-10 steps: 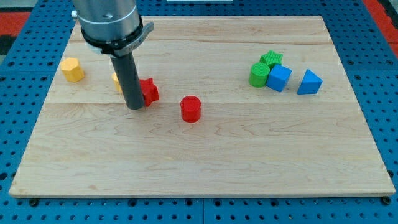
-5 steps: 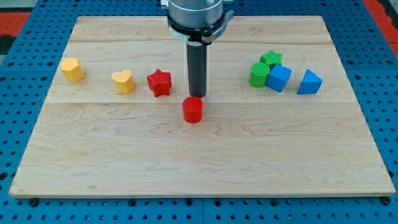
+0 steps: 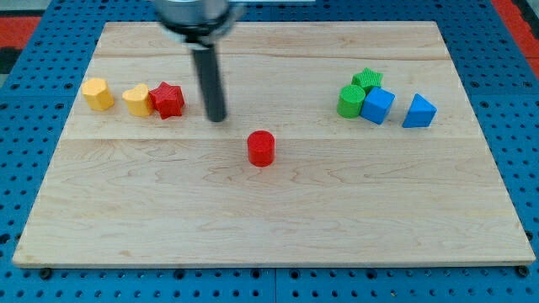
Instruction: Put the red blocks into the right of the yellow heart
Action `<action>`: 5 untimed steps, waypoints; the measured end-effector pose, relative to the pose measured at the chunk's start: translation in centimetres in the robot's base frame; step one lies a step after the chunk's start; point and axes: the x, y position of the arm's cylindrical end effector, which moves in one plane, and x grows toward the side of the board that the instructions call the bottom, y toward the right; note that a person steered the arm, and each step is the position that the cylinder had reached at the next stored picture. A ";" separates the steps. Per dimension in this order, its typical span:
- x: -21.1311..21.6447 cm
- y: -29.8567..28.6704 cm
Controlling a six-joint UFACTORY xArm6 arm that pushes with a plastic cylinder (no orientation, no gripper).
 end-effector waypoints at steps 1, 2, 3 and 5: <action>3.1 6.7; 8.2 6.1; 6.7 -1.7; 1.1 -3.6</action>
